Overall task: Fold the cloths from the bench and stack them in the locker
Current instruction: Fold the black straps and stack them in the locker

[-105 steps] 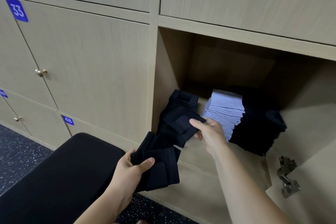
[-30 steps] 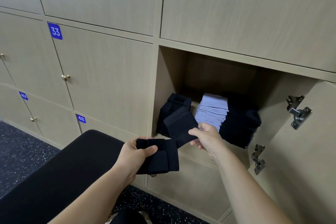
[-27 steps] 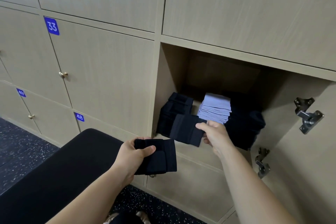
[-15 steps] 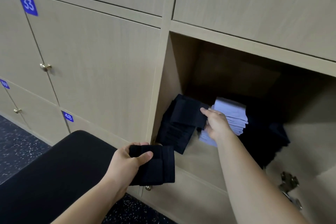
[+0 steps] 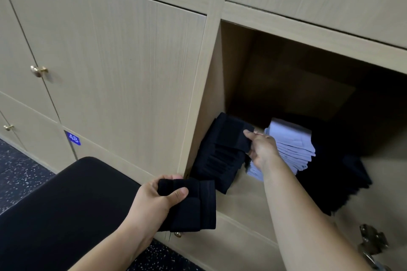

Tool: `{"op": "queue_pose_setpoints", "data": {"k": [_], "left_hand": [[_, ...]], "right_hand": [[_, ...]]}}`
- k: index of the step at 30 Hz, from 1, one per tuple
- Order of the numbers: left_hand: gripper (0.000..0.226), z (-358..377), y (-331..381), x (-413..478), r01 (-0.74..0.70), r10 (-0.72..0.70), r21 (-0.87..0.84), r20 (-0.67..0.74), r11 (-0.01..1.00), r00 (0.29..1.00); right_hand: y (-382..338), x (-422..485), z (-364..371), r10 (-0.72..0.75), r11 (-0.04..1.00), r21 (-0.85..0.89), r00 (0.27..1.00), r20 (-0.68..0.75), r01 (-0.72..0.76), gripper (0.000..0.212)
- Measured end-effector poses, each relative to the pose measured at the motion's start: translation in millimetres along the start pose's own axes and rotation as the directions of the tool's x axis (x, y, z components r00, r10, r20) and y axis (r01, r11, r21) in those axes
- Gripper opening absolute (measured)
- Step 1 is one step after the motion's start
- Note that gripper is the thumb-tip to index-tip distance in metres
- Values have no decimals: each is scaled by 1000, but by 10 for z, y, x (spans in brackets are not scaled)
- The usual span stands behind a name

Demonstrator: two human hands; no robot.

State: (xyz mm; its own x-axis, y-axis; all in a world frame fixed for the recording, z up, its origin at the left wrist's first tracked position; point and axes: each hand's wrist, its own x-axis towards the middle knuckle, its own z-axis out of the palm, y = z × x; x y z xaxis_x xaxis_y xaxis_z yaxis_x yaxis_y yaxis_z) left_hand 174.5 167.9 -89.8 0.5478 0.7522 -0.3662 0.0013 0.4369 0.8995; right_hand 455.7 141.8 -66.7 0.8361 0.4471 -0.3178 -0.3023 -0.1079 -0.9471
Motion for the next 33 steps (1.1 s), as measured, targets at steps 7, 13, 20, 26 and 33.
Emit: {"op": "queue_pose_setpoints", "data": {"k": [7,13,20,26,33], "left_hand": [[20,52,20,109,-11,11,-2,25,1000,1000],[17,48,-5,237,-13,12,12,29,1000,999],[19,50,-34,267,-32,31,37,43,999,999],[19,84,-25,232,-24,23,38,49,999,999],[21,165,95,64,2,-2,-1,56,1000,998]], "right_hand": [[-217,231,66,-33,996,84,997,-70,39,18],[-269,396,186,-89,995,33,995,-38,90,19],[-206,540,175,-284,923,-289,957,-63,254,6],[-172,488,158,-354,749,-593,935,22,297,77],[-103,261,94,-313,710,-621,939,145,332,70]]}}
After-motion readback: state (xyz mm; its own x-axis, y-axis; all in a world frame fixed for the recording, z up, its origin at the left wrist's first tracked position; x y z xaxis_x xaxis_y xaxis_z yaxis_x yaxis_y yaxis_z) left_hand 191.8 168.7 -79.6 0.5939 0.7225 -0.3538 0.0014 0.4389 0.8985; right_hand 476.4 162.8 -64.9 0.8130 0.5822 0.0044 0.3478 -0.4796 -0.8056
